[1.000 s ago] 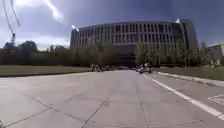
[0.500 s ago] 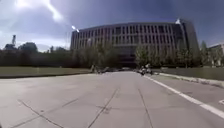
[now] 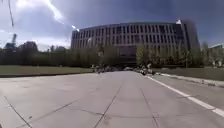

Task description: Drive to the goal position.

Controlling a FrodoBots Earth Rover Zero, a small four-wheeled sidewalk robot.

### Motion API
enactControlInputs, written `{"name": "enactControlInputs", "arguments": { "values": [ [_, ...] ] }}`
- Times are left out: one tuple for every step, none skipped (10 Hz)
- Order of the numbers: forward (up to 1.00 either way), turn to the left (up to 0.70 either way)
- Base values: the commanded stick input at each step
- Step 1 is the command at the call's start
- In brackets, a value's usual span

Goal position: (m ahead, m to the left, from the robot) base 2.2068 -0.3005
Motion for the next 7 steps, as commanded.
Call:
{"name": "enactControlInputs", "arguments": {
  "values": [
    [0.5, 0.0],
    [0.5, 0.0],
    [0.5, 0.0],
    [0.5, 0.0],
    [0.5, 0.0],
    [0.5, 0.0],
    [0.5, 0.0]
  ]
}}
